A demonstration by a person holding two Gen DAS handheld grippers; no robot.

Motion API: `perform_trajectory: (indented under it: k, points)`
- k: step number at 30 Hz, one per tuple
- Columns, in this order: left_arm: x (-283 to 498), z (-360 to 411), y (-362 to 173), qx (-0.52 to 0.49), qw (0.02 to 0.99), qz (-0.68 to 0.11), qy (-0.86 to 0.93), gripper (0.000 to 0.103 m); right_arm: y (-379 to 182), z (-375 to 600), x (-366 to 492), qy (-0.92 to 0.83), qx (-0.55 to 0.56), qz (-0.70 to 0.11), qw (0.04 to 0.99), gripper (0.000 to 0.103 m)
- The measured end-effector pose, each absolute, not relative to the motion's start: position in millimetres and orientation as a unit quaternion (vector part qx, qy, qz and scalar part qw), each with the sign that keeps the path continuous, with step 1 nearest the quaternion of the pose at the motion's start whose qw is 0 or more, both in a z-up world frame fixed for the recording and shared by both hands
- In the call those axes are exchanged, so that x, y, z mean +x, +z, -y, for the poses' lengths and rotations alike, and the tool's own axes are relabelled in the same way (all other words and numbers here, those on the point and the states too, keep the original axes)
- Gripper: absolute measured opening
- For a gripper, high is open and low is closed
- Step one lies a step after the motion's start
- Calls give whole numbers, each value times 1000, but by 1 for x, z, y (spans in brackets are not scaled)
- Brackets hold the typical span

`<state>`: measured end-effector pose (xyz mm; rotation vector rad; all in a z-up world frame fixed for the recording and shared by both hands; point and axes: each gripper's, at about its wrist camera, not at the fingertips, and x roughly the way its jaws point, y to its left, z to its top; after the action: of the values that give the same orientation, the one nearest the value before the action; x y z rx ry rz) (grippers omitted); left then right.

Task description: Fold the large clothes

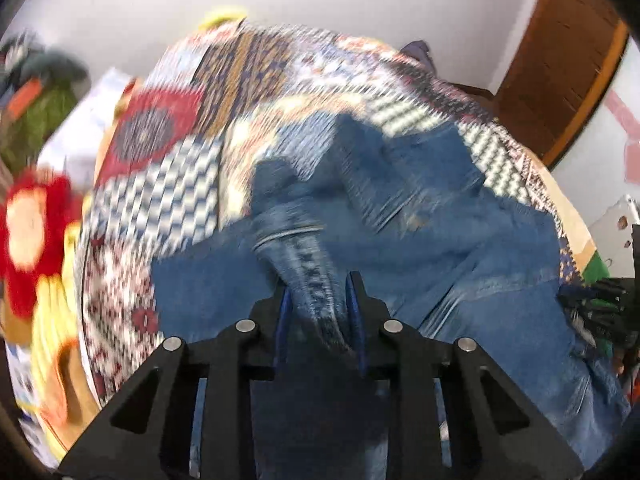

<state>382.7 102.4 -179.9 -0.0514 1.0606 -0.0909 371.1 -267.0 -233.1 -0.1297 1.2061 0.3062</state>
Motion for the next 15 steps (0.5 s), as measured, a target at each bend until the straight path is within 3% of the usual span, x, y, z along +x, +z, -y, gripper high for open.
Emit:
perform_trajectory:
  k: [5, 7, 9, 11, 15]
  points:
    - [356, -135, -230, -85, 822, -562, -47, 30, -233, 266, 372, 133, -58, -567, 811, 13]
    - [347, -143, -249, -126, 804, -579, -53, 37, -233, 265, 371, 128, -59, -566, 812, 13]
    - [340, -150, -258, -158, 800, -576, -54, 55, -233, 264, 371, 123, -60, -565, 814, 13]
    - [338, -158, -262, -198, 797, -568, -56, 62, -233, 263, 370, 120, -63, -564, 814, 13]
    - [344, -166, -267, -246, 788, -561, -70, 62, -231, 261, 371, 113, -69, -569, 811, 13]
